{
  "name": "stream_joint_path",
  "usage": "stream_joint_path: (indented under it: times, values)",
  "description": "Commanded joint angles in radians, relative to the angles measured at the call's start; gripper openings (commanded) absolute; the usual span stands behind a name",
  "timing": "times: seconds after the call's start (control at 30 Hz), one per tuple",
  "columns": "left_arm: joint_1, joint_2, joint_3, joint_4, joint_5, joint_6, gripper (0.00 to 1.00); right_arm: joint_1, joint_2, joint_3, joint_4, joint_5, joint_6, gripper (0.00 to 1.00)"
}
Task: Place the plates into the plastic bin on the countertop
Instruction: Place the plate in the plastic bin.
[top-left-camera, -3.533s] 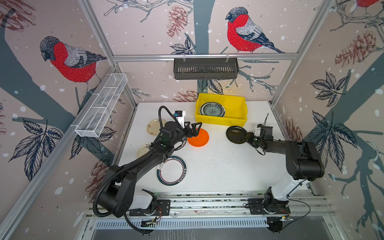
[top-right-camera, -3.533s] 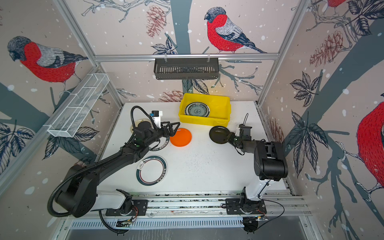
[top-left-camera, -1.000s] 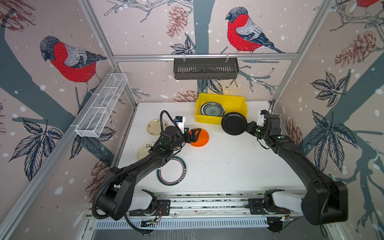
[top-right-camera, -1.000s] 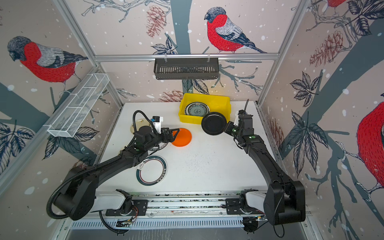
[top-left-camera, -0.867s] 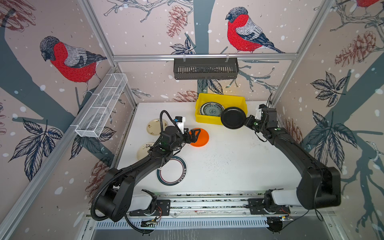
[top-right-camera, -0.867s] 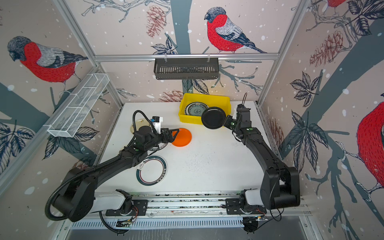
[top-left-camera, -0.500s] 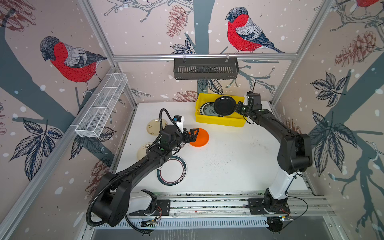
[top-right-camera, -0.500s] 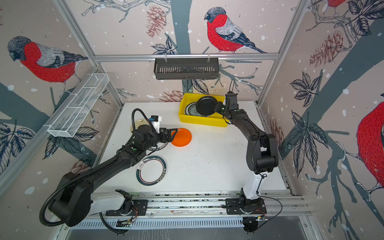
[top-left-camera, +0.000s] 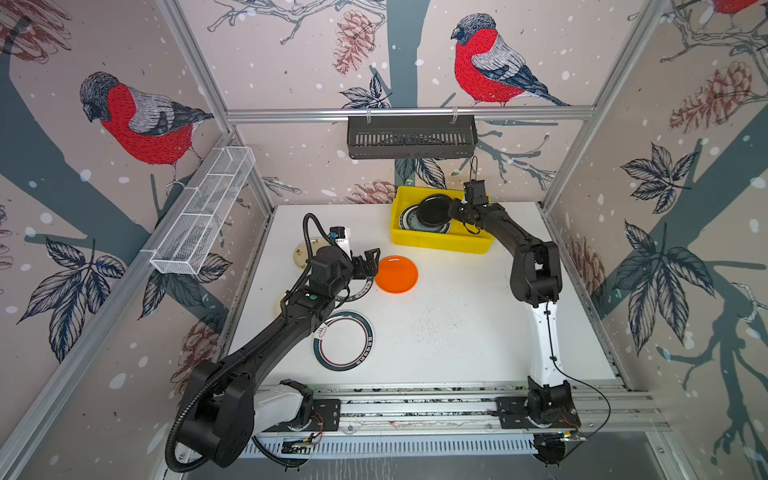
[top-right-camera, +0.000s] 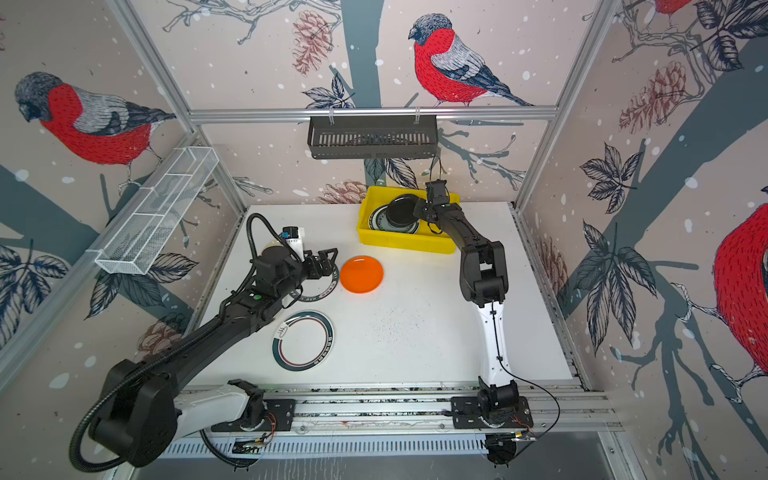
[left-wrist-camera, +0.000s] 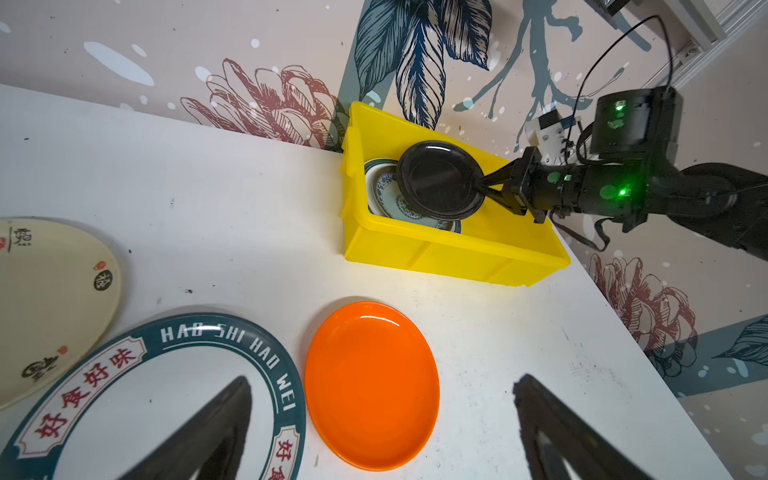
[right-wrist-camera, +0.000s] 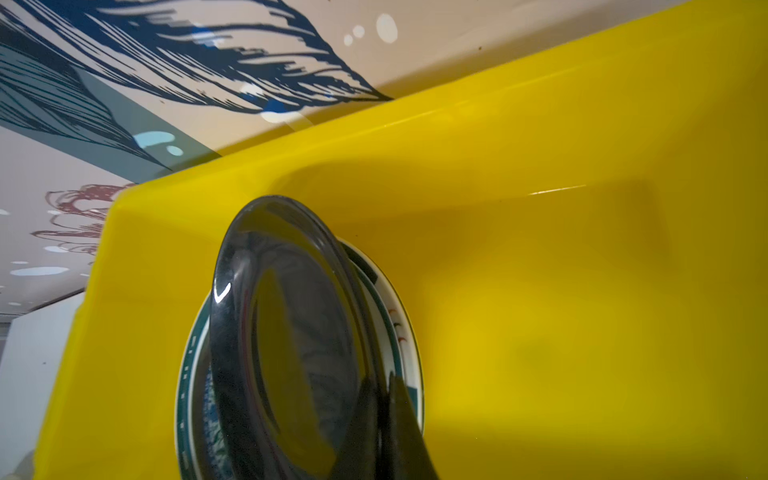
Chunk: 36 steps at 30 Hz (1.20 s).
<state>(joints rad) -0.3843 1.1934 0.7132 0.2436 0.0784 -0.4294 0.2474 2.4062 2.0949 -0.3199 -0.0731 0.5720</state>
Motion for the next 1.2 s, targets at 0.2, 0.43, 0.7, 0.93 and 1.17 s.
stream_joint_path:
  times: [0.2, 0.43, 0.7, 0.93, 1.17]
  values:
    - [0.01, 0.004, -0.034, 0.039, -0.017, -0.006, 0.98, 0.015, 0.086, 0.105, -0.095, 0.001, -0.034, 0.0]
    - [0.015, 0.033, -0.029, 0.058, 0.015, -0.015, 0.98, 0.026, 0.093, 0.122, -0.108, -0.057, -0.046, 0.32]
    - [0.015, 0.031, -0.022, 0.05, 0.014, -0.025, 0.98, 0.036, 0.02, 0.067, -0.1, -0.041, -0.056, 0.71]
    - [0.016, 0.02, -0.004, 0.011, 0.007, -0.04, 0.98, 0.061, -0.175, -0.036, -0.068, -0.001, -0.106, 0.75]
    - [0.015, -0.038, -0.063, 0.022, -0.02, -0.087, 0.98, 0.092, -0.414, -0.258, 0.042, 0.006, -0.083, 0.76]
